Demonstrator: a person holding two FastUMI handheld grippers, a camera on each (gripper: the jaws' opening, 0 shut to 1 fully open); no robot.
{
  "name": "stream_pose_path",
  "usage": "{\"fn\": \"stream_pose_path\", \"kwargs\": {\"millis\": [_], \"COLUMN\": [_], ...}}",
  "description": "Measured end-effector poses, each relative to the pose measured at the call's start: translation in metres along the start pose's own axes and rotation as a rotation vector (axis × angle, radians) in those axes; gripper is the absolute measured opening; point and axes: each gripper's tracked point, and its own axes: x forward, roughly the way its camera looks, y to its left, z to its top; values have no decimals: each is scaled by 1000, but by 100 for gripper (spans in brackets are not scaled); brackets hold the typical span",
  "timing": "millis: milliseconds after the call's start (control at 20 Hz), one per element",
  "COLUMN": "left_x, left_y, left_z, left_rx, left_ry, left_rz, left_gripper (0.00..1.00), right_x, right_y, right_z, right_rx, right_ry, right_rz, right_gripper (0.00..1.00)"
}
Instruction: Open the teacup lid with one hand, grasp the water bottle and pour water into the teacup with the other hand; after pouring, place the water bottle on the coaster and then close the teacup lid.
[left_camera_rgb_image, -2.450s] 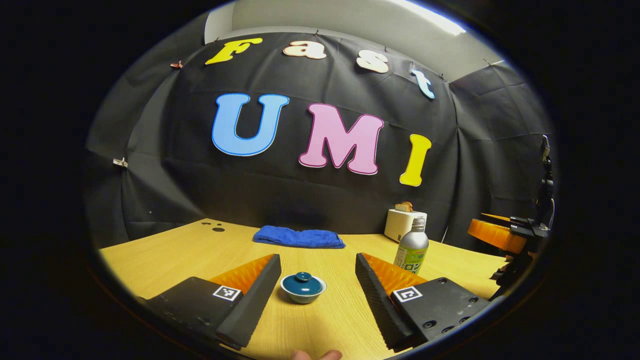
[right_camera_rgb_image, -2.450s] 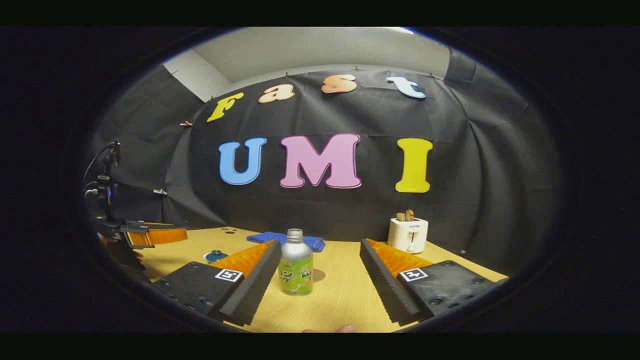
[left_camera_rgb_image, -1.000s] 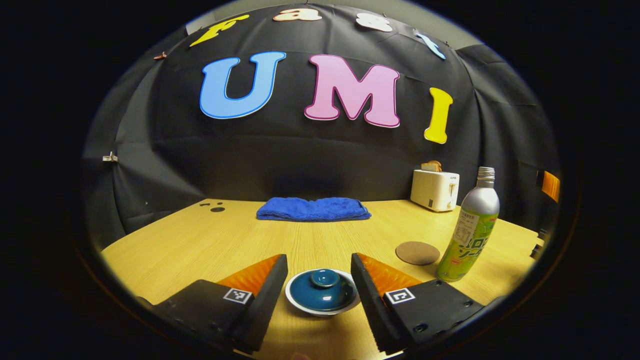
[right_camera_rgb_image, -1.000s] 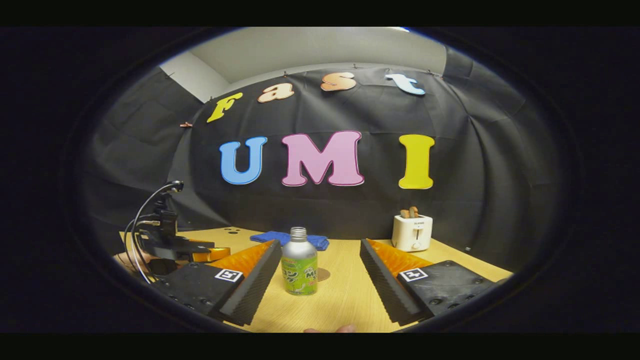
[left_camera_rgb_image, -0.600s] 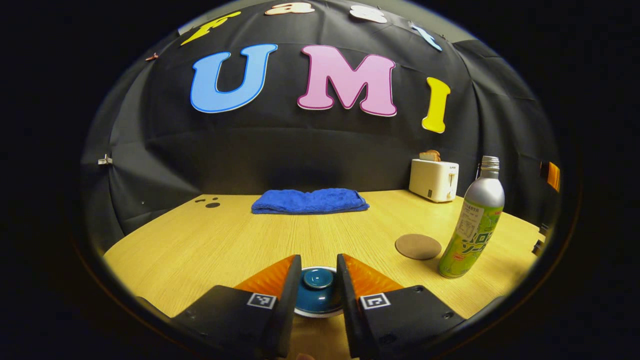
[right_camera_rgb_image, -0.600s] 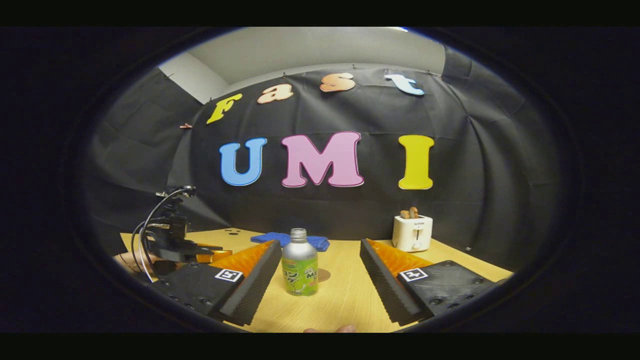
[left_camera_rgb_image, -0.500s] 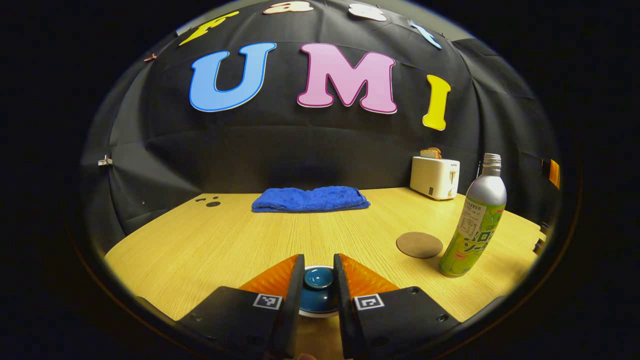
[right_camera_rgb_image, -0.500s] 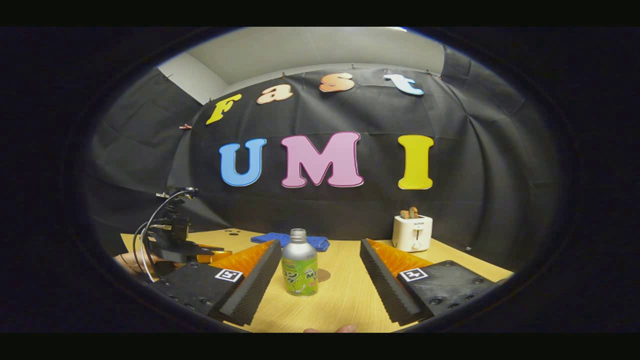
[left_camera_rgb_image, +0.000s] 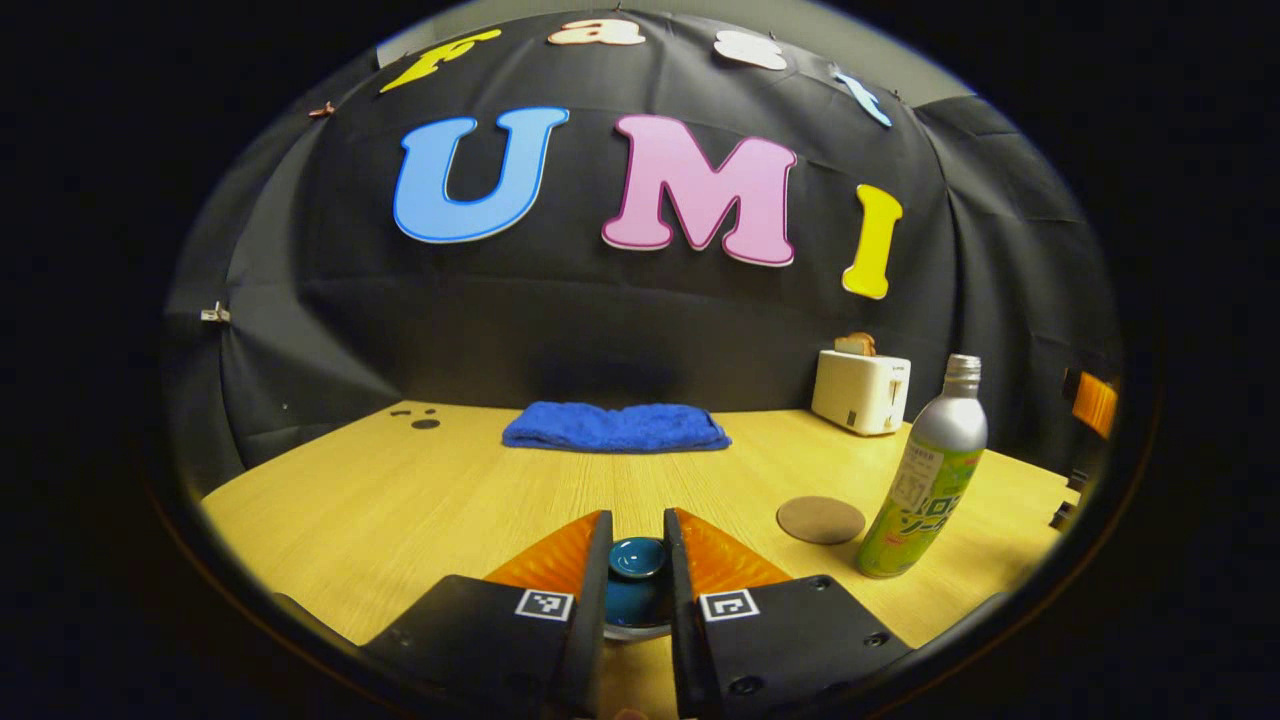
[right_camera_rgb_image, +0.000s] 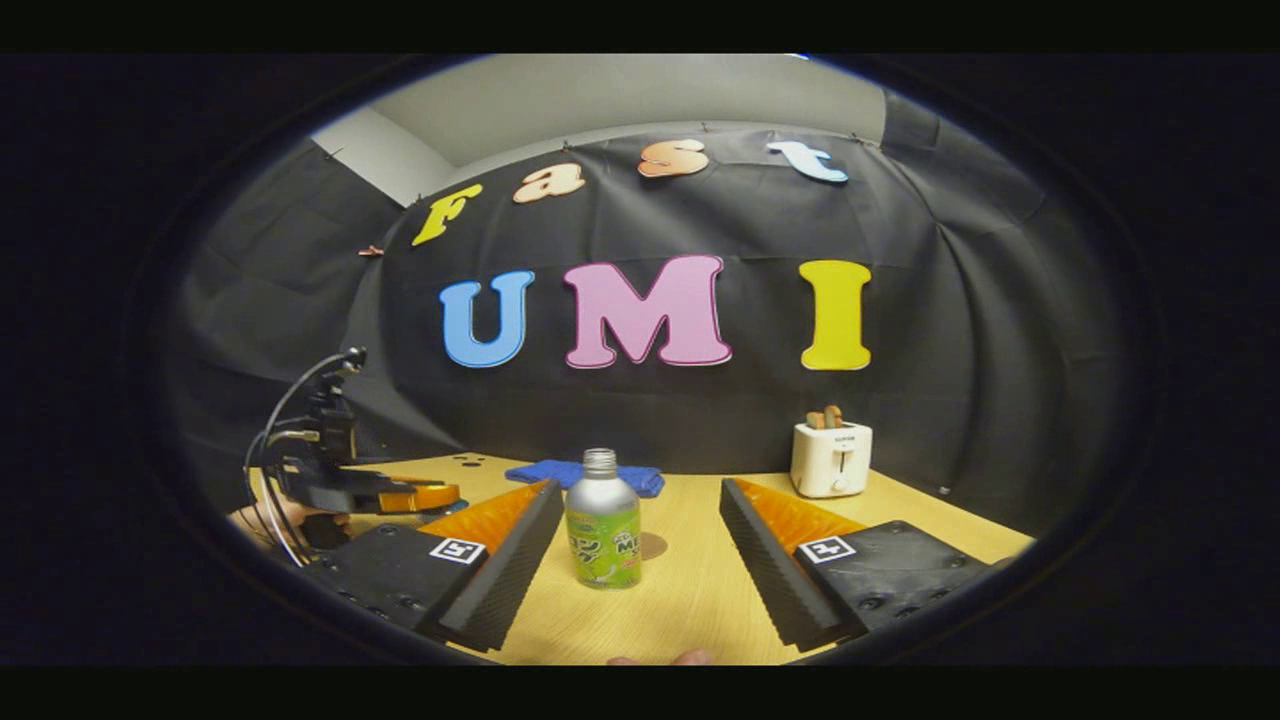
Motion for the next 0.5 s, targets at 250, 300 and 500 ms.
{"fn": "stream_pose_path", "kwargs": {"millis": [250, 300, 500], "left_x": [-53, -64, -107], "left_y": [19, 27, 66], "left_z": [39, 47, 56], "left_rx": [-102, -127, -61], "left_ry": [-101, -116, -146], "left_rz": [2, 7, 99], "left_gripper": [31, 32, 31], "right_x": [19, 25, 49], "right_y": [12, 13, 18], "right_z": [-32, -40, -64], "right_rx": [-10, -8, 22], "right_ry": [61, 76, 129], "right_rz": [8, 6, -7], "right_gripper": [97, 98, 98]}}
